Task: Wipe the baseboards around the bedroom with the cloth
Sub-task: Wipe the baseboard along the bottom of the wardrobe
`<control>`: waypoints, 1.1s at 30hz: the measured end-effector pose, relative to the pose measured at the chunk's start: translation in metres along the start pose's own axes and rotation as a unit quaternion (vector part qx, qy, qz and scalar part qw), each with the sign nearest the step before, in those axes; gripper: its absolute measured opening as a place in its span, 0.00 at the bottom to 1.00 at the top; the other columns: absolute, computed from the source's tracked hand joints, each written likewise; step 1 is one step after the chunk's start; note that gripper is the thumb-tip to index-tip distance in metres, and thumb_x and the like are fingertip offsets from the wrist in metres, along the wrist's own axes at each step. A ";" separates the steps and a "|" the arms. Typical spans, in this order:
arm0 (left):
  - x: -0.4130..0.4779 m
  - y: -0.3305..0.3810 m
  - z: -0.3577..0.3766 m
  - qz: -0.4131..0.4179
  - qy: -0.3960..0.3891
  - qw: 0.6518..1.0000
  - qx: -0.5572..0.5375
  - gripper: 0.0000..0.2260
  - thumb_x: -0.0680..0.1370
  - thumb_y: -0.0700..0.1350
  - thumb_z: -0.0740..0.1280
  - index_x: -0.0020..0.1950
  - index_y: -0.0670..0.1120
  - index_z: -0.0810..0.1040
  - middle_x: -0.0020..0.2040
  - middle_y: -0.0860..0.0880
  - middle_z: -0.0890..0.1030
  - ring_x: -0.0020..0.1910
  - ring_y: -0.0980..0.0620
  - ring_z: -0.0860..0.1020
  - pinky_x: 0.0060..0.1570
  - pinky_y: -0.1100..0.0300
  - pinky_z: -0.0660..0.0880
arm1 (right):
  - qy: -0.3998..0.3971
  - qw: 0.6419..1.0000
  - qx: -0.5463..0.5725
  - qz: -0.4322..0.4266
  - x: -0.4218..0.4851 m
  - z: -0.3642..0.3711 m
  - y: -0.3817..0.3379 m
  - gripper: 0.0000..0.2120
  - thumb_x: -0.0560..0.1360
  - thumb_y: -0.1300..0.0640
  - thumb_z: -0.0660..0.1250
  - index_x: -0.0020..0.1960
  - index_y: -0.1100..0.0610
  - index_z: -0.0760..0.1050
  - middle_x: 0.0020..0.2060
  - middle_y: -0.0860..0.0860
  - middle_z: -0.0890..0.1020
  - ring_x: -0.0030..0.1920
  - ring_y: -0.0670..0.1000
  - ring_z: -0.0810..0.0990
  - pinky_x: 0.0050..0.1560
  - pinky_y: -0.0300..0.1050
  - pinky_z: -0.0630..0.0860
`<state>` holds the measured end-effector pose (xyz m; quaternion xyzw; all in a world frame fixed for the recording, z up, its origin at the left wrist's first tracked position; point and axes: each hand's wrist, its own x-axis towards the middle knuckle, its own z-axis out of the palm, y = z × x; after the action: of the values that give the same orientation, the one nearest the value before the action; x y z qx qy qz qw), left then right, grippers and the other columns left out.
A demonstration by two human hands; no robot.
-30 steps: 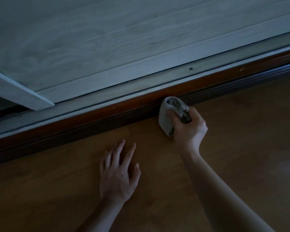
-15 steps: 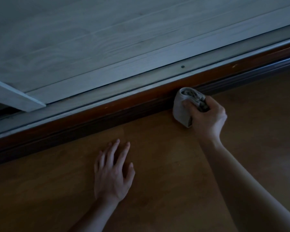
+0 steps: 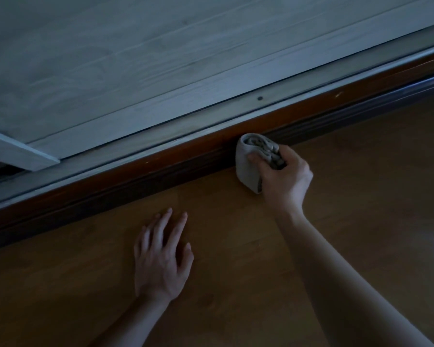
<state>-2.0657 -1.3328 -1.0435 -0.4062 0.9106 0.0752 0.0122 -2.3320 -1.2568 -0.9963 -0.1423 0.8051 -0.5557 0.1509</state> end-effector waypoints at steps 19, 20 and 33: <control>0.000 0.005 -0.001 -0.005 0.012 1.000 0.003 0.27 0.79 0.58 0.55 0.77 0.54 0.69 0.78 0.46 0.66 0.73 0.39 0.65 0.67 0.35 0.67 | 0.100 0.994 0.017 0.041 0.060 -0.081 0.016 0.10 0.73 0.48 0.76 0.53 0.45 0.81 0.46 0.40 0.83 0.48 0.39 0.82 0.48 0.34 0.80; 0.000 0.005 0.000 -0.005 0.013 1.000 0.001 0.27 0.79 0.58 0.55 0.77 0.54 0.69 0.78 0.46 0.66 0.73 0.39 0.65 0.67 0.35 0.67 | 0.119 0.991 0.025 0.057 0.062 -0.084 0.017 0.10 0.74 0.49 0.75 0.54 0.46 0.81 0.48 0.41 0.83 0.50 0.39 0.82 0.50 0.36 0.81; -0.001 0.002 0.000 -0.002 0.013 1.000 -0.006 0.27 0.79 0.58 0.55 0.77 0.54 0.69 0.77 0.47 0.67 0.75 0.41 0.64 0.70 0.36 0.64 | 0.225 0.964 0.042 0.133 0.033 -0.028 0.012 0.14 0.76 0.48 0.72 0.59 0.52 0.81 0.49 0.46 0.81 0.49 0.44 0.78 0.52 0.34 0.74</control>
<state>-2.0668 -1.3311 -1.0431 -0.4091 0.9094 0.0752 -0.0016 -2.3743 -1.2417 -1.0005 0.1012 0.8058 -0.5819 0.0441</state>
